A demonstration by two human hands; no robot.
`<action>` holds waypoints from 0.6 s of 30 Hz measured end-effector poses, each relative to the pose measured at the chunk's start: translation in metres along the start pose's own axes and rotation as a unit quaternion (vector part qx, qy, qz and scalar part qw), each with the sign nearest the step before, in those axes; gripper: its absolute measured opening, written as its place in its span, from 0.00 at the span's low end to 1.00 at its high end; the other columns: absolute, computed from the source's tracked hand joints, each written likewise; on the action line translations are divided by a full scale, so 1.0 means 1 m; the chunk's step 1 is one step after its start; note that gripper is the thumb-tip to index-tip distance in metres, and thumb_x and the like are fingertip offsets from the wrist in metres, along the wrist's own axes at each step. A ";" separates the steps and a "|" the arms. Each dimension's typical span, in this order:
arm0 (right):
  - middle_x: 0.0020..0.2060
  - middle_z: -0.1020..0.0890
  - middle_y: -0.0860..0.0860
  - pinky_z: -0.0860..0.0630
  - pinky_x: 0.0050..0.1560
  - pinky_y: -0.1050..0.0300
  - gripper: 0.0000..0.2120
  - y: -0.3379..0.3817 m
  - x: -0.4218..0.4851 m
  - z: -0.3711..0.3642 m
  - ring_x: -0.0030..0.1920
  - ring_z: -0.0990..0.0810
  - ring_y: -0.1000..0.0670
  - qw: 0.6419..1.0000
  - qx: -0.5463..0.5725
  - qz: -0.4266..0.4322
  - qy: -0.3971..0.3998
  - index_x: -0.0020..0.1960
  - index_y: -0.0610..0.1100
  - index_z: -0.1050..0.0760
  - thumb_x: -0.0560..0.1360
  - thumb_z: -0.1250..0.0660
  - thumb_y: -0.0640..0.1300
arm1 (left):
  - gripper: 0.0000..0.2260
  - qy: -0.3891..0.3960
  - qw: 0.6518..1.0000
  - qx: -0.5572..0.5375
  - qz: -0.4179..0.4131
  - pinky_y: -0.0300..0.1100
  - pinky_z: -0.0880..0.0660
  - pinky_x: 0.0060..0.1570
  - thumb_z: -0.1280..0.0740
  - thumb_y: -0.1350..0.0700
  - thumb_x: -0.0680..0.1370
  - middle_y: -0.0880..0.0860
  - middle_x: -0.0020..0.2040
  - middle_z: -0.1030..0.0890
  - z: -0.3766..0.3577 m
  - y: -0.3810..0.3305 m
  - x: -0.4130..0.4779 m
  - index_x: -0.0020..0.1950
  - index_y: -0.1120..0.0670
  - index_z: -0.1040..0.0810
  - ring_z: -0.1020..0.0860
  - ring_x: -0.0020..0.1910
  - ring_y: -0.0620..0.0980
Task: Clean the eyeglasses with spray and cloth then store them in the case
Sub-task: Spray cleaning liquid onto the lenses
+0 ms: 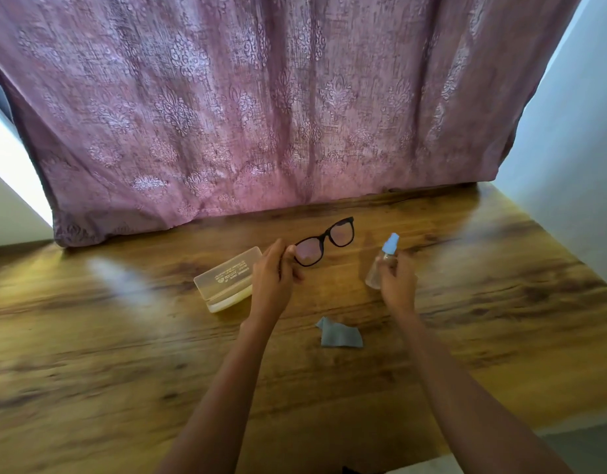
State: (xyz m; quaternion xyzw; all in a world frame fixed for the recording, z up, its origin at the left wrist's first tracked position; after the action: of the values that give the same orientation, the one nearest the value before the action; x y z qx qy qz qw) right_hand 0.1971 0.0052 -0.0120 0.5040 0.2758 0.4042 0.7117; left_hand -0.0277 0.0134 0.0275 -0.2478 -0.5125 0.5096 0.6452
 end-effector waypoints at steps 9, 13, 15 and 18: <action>0.31 0.27 0.50 0.30 0.21 0.64 0.04 0.038 -0.034 -0.010 0.21 0.28 0.58 0.989 0.116 0.081 0.049 0.51 0.40 0.34 0.79 0.43 0.41 | 0.14 -0.032 0.999 0.003 -0.006 0.52 0.25 0.37 0.47 0.50 0.81 0.47 0.24 0.24 0.016 -0.012 -0.003 0.34 0.41 0.35 0.24 0.25 0.48; 0.35 0.26 0.50 0.28 0.24 0.59 0.15 0.053 -0.055 -0.016 0.24 0.28 0.54 0.982 0.127 0.122 0.071 0.65 0.45 0.35 0.79 0.43 0.42 | 0.15 -0.038 0.999 -0.016 -0.005 0.41 0.27 0.33 0.46 0.54 0.82 0.50 0.25 0.24 0.024 -0.014 -0.009 0.35 0.46 0.35 0.24 0.26 0.50; 0.35 0.26 0.45 0.27 0.25 0.58 0.19 0.060 -0.068 -0.018 0.25 0.27 0.47 0.975 0.126 0.162 0.082 0.69 0.52 0.37 0.79 0.42 0.43 | 0.15 -0.041 0.999 -0.020 0.000 0.35 0.30 0.31 0.46 0.55 0.82 0.50 0.25 0.25 0.028 -0.015 -0.014 0.35 0.46 0.35 0.24 0.26 0.50; 0.39 0.23 0.45 0.21 0.31 0.46 0.22 0.066 -0.084 -0.025 0.30 0.23 0.40 0.970 0.101 0.200 0.091 0.68 0.58 0.37 0.77 0.38 0.44 | 0.16 -0.045 0.999 -0.018 0.000 0.37 0.30 0.31 0.46 0.55 0.82 0.49 0.24 0.25 0.037 -0.014 -0.020 0.34 0.46 0.36 0.25 0.26 0.51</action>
State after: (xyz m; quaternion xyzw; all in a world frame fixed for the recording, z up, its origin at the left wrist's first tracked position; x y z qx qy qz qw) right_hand 0.1141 -0.0433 0.0399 0.5796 0.2726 0.5521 0.5338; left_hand -0.0549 -0.0168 0.0440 -0.2357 -0.5499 0.5108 0.6174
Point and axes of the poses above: each hand's wrist, its own x-axis towards the middle knuckle, its own z-axis out of the back of the hand, y = z × x, the point moved 4 cm from there along x, towards the middle knuckle
